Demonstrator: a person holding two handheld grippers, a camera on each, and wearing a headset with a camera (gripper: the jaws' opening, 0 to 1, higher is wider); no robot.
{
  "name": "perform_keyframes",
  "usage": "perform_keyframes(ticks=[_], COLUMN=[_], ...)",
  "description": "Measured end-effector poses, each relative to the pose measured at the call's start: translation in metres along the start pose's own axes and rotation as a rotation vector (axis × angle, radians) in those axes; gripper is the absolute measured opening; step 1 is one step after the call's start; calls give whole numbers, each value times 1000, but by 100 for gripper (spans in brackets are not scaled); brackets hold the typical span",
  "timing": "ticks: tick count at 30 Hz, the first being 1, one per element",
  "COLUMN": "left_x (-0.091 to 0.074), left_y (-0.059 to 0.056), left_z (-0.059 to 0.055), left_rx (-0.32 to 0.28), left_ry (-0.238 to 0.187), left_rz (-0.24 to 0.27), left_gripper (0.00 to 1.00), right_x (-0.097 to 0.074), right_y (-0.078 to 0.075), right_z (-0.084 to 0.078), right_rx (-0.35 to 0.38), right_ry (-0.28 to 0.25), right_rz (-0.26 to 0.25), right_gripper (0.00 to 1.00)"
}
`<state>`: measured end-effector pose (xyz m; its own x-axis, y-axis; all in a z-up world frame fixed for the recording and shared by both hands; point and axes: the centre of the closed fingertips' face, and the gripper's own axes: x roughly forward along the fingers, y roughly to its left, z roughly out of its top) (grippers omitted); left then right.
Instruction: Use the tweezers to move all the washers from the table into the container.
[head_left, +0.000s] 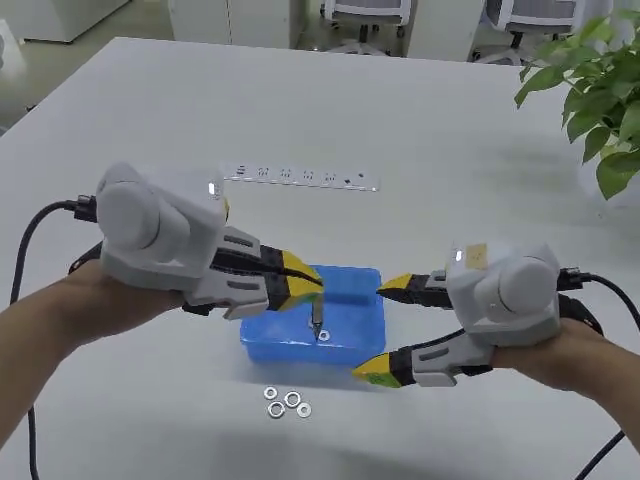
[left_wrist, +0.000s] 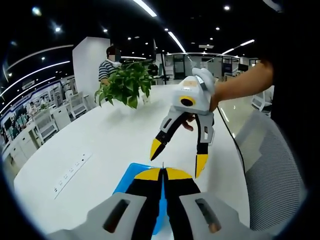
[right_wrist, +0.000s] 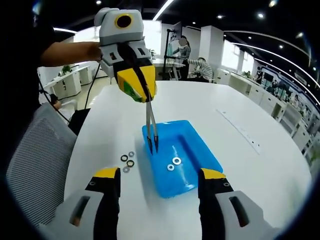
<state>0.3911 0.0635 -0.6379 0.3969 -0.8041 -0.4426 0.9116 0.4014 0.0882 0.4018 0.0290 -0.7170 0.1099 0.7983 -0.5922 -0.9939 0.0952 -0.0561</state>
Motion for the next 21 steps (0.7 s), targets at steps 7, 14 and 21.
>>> perform_keyframes(ticks=[7, 14, 21], left_x=[-3, -4, -3], left_y=[-4, -11, -19], left_z=[-1, -2, -5], left_rx=[0, -5, -8], left_ry=[3, 6, 8], left_rz=[-2, -11, -20], left_gripper=[5, 5, 5], right_x=[-7, -13, -15], right_y=[6, 8, 14], right_z=[-9, -9, -12], right_rx=[16, 27, 36], right_ry=[10, -3, -5], right_rz=[-11, -25, -22], right_gripper=[67, 73, 78])
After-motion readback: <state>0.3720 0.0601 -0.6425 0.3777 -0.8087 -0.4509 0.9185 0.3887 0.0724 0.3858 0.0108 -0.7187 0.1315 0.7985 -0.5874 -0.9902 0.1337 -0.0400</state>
